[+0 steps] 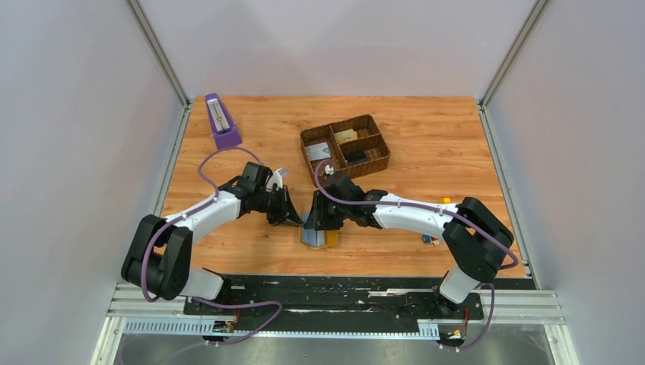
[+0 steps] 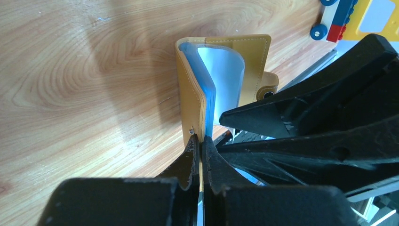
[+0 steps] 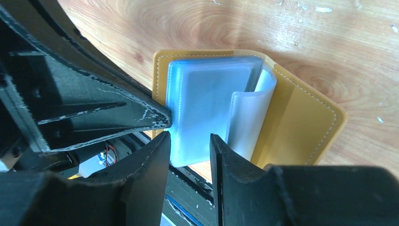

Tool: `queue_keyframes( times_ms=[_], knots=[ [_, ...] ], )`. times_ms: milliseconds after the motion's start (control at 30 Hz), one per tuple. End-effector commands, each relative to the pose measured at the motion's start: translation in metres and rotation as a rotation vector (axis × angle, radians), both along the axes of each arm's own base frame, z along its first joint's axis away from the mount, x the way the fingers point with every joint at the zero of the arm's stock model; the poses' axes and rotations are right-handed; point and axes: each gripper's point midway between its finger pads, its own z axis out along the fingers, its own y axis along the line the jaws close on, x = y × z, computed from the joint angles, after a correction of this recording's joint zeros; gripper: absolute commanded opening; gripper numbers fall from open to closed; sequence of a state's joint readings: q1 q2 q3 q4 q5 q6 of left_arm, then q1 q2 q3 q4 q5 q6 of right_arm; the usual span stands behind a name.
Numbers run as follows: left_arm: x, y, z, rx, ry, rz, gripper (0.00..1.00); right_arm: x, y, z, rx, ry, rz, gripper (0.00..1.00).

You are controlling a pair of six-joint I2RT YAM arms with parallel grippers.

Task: Take the credit cards out of the card holder
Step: Open the card holder at the center of the board.

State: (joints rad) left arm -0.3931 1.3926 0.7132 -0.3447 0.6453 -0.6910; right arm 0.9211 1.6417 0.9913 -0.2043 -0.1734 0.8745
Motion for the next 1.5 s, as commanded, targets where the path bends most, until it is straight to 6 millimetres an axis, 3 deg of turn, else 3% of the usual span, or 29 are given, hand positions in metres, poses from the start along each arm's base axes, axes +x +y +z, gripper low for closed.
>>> queue_keyframes(
  times_ms=[0, 267, 633, 833, 967, 1100, 1233, 1467],
  knots=[
    [-0.002, -0.004, 0.01, -0.029, -0.025, -0.015, 0.0, 0.0, 0.008, 0.0, 0.031, 0.002, 0.003, 0.37],
    [-0.001, -0.004, 0.01, -0.028, -0.024, -0.014, 0.0, -0.001, 0.006, -0.012, 0.006, 0.019, 0.003, 0.37],
    [-0.002, -0.001, 0.006, -0.005, -0.024, -0.017, 0.0, -0.001, -0.028, -0.026, -0.129, 0.004, -0.078, 0.32],
    [-0.003, 0.0, 0.005, 0.001, -0.025, -0.017, 0.0, -0.001, -0.042, -0.026, -0.184, -0.004, -0.107, 0.32],
    [-0.004, 0.0, 0.007, -0.004, -0.028, -0.019, 0.0, 0.003, -0.052, -0.011, -0.224, -0.023, -0.141, 0.32],
    [-0.004, -0.001, 0.01, -0.016, -0.034, -0.02, 0.0, 0.006, -0.042, 0.019, -0.146, -0.06, -0.127, 0.32],
    [-0.004, -0.001, 0.009, -0.015, -0.033, -0.019, 0.0, 0.003, -0.018, 0.046, -0.002, -0.085, -0.063, 0.32],
    [-0.005, -0.002, 0.007, -0.018, -0.025, -0.018, 0.0, 0.004, 0.006, 0.045, 0.075, -0.075, 0.001, 0.32]
  ],
)
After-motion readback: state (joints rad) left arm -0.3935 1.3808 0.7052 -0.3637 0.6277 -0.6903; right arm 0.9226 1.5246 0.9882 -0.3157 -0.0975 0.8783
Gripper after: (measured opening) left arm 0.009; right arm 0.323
